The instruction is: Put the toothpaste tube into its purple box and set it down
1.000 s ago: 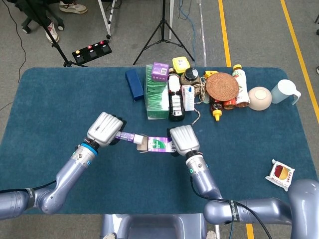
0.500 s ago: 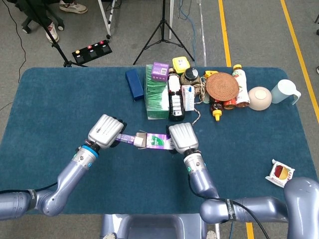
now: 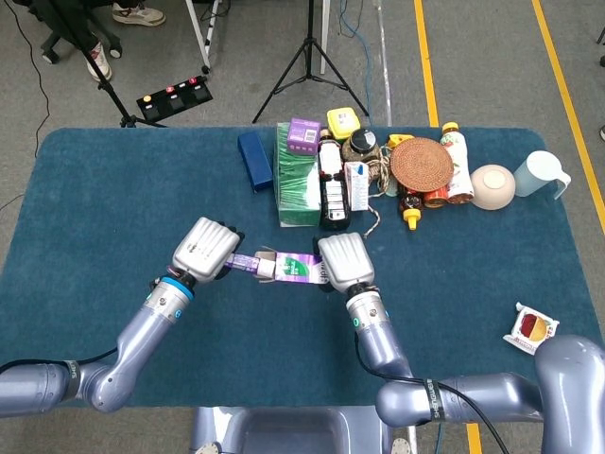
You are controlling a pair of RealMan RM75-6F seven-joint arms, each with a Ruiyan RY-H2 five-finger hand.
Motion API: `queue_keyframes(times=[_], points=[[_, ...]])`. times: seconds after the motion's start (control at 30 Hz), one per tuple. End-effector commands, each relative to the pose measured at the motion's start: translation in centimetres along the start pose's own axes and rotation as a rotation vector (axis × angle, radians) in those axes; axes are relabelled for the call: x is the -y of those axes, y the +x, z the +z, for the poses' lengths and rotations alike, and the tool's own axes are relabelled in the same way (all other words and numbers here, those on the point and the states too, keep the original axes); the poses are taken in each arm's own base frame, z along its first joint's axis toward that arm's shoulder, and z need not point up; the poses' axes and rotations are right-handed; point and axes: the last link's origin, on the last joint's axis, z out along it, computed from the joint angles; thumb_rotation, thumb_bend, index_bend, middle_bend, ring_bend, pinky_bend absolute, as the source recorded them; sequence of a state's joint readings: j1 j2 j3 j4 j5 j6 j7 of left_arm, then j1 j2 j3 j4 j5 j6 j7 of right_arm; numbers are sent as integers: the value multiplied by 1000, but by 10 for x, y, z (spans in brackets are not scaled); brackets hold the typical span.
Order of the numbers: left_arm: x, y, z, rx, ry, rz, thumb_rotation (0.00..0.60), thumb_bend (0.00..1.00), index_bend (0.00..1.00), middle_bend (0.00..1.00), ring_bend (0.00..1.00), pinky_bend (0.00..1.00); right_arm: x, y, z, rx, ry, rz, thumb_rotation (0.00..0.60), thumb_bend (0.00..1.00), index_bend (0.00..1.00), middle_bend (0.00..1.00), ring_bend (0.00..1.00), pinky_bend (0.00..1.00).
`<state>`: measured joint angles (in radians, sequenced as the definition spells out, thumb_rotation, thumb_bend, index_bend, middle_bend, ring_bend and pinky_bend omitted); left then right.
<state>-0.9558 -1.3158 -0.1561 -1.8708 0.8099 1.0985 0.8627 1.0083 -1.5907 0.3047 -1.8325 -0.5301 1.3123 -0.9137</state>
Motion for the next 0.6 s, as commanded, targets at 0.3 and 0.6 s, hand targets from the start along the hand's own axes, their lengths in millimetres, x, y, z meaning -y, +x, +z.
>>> queue_keyframes(times=[0.3,0.6], points=[[-20,13,-1,-16,28,30,600,320,702,549,536,721,0,0,2,-20,-69,-9,600,372,504,637,707,857],[-33,13,3,-25,94,151,600,322,702,549,536,720,-3,2,2,-10,-92,17,600,373,504,637,707,858]])
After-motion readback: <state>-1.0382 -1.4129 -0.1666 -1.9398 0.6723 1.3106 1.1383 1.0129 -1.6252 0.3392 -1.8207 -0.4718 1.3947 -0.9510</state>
